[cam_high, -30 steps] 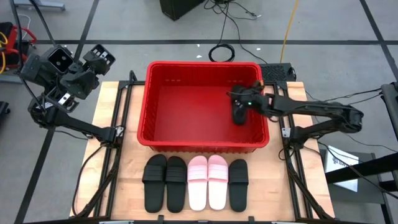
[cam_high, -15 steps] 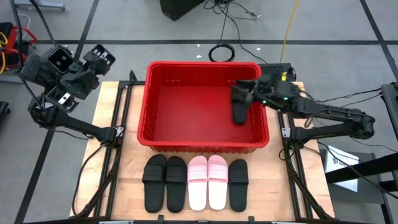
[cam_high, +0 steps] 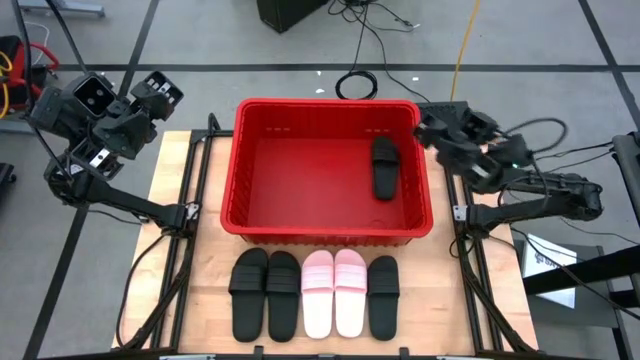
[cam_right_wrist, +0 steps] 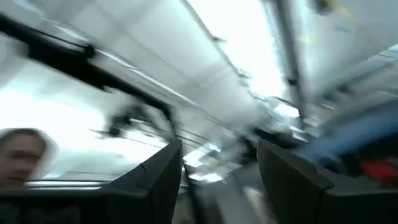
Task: Pick and place slides into bin
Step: Put the right black slide into the red bin
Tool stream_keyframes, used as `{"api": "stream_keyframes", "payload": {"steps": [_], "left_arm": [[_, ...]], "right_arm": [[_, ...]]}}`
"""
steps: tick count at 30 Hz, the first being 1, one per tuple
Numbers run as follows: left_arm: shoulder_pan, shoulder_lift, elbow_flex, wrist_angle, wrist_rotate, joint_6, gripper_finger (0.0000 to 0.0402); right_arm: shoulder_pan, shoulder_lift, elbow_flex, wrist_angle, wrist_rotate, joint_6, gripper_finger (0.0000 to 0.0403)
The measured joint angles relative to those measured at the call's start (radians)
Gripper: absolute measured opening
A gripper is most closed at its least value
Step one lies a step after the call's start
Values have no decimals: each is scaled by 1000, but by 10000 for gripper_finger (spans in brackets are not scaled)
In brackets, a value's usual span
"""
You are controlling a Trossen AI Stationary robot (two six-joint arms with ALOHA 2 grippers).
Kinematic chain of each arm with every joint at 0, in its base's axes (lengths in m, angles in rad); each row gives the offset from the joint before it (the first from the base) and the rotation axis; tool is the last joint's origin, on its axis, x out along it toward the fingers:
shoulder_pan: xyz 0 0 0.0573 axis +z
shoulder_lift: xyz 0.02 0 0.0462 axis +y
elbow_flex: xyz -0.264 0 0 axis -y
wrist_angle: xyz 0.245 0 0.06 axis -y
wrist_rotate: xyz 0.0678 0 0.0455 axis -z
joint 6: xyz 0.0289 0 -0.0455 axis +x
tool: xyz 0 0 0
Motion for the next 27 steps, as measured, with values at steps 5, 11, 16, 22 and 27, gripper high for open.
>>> {"api": "stream_keyframes", "payload": {"steps": [5,11,16,22,27], "left_arm": [[0,-5,0,-1,0,0,186],[0,-12,0,0,0,1,186],[0,-13,0,0,0,19,186],[0,-21,0,-2,1,45,186],[0,-38,0,-34,1,48,186]], "right_arm": [[162,1,2,81,35,-154,196],[383,50,83,5,130,-422,196],[525,117,225,-192,181,-569,196],[683,200,430,-664,549,-679,196],[788,282,563,-813,702,-669,196]]}}
